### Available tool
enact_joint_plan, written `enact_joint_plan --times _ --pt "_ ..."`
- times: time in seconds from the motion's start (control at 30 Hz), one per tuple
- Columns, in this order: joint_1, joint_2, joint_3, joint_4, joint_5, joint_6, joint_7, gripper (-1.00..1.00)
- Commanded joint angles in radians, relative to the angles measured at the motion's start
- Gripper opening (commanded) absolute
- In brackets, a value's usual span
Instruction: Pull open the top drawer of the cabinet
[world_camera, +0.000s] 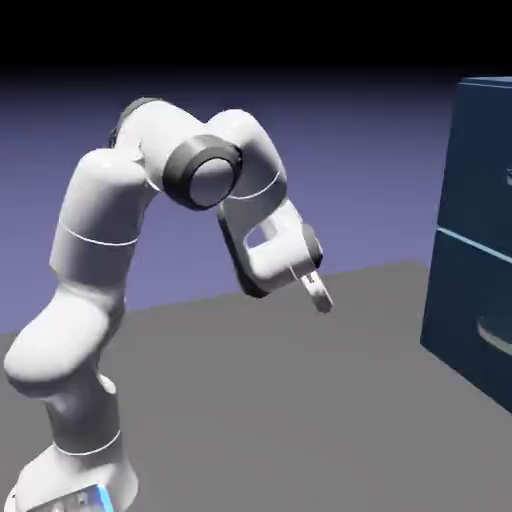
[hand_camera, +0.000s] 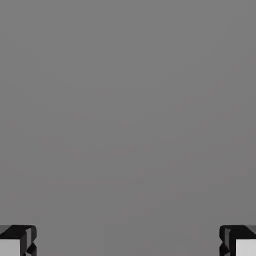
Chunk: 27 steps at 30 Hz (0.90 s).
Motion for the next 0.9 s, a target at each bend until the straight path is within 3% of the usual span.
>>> enact_joint_plan --times 0.0,0.87 --pt "-0.015 0.025 0.022 0.015 -0.032 -0.005 -0.044 0.00" --pt "-0.393 0.675 0.590 0.399 -0.871 -0.129 -1.174 0.00"
